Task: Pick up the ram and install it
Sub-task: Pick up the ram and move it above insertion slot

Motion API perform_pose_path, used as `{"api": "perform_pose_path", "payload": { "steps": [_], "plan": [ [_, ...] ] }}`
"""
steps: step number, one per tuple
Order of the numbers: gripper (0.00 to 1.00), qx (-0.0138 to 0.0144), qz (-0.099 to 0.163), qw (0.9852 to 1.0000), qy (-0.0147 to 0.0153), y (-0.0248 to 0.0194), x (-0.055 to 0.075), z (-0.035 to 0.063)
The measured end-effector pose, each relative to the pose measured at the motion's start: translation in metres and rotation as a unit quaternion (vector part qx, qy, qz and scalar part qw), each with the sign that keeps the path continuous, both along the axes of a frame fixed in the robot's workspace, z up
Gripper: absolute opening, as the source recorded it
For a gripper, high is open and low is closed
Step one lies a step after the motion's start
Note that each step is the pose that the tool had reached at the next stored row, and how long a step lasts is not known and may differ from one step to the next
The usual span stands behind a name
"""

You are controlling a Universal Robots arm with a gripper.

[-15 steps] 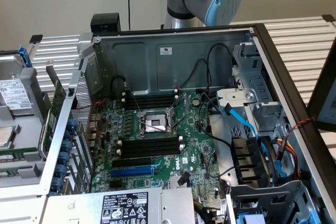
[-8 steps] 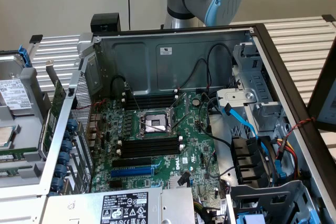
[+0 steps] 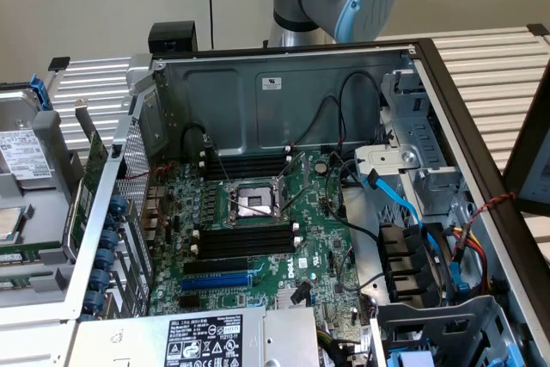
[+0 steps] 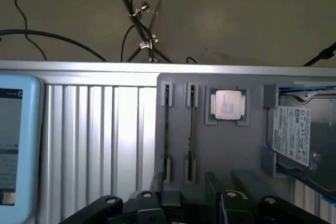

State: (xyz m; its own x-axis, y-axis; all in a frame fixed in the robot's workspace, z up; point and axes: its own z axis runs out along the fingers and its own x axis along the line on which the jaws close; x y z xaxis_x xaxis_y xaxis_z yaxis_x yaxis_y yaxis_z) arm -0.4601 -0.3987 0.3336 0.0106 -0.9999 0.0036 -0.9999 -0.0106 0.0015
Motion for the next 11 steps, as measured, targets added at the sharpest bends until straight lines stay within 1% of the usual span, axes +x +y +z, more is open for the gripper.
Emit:
{"api": "perform_pose_path", "payload": {
  "steps": [5, 11],
  "plan": [
    [0.45, 0.0, 0.002, 1.0, 0.0, 0.0, -0.006, -0.0092],
    [0.45, 0.0, 0.002, 1.0, 0.0, 0.0, -0.006, -0.02]
  ]
}}
